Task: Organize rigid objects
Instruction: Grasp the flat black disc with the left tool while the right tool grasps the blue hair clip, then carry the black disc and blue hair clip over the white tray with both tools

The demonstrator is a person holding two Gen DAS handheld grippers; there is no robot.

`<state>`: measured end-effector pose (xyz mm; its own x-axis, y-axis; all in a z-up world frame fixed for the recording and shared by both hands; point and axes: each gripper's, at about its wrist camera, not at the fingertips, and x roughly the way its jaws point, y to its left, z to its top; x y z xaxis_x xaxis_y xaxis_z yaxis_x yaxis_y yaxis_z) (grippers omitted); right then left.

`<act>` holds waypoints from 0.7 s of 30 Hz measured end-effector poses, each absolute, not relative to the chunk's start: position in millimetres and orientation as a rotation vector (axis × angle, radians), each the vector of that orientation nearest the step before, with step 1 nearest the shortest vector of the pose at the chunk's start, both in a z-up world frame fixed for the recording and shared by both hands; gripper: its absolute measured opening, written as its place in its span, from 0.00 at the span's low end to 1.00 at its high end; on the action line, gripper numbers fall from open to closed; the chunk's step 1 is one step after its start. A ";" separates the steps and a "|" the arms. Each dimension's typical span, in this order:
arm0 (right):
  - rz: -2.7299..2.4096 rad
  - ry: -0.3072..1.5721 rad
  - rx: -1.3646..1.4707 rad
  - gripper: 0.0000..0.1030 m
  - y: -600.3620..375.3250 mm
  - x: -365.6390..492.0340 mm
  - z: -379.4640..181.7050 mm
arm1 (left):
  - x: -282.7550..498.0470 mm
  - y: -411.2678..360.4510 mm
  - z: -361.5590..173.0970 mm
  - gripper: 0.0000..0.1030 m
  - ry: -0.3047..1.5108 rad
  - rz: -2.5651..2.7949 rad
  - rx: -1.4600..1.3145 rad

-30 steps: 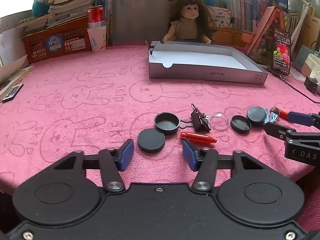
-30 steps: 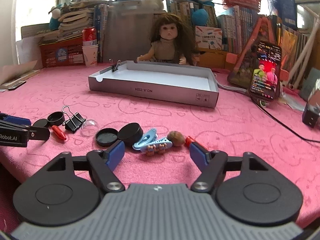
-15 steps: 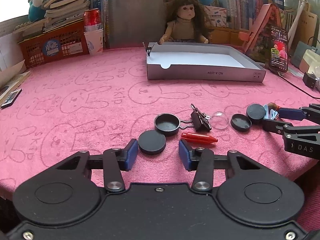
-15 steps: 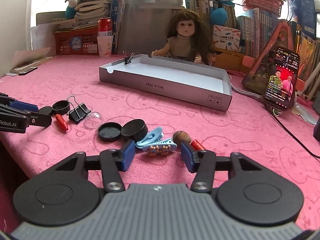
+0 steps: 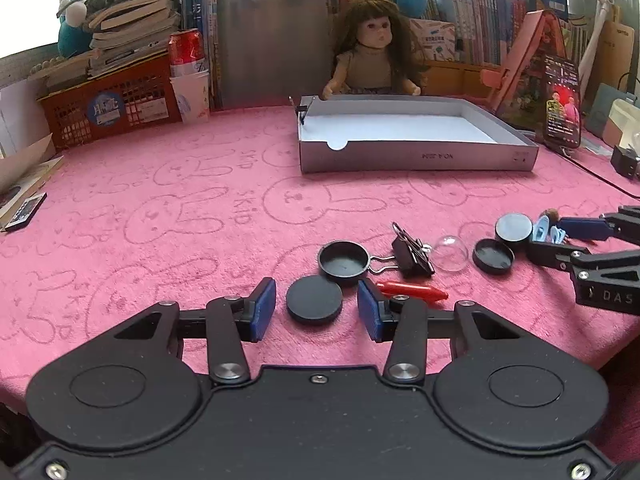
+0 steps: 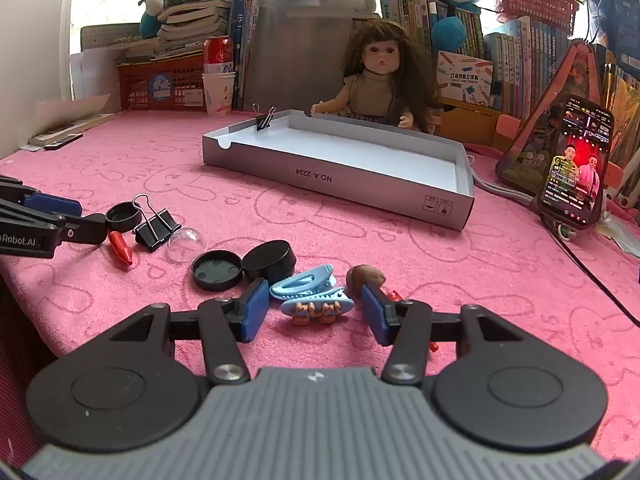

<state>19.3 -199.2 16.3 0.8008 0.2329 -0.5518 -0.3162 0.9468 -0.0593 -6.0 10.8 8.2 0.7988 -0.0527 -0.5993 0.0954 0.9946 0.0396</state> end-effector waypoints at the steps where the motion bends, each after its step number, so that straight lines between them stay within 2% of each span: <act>1: 0.295 0.568 -0.152 0.58 -199.0 18.7 16.2 | -5.3 11.2 7.7 0.41 0.642 -0.079 0.066; 11: 0.305 0.563 -0.147 0.49 -197.3 16.7 16.7 | -2.2 10.3 3.3 0.41 0.642 -0.077 0.059; 17: 0.303 0.557 -0.142 0.43 -194.6 15.1 16.7 | -3.9 8.8 3.2 0.33 0.636 -0.083 0.057; 18: 0.301 0.557 -0.140 0.42 -194.2 15.1 16.7 | -3.8 8.8 3.2 0.29 0.636 -0.083 0.057; 21: 0.295 0.557 -0.130 0.42 -194.6 14.6 16.5 | -4.6 8.1 3.7 0.29 0.635 -0.079 0.056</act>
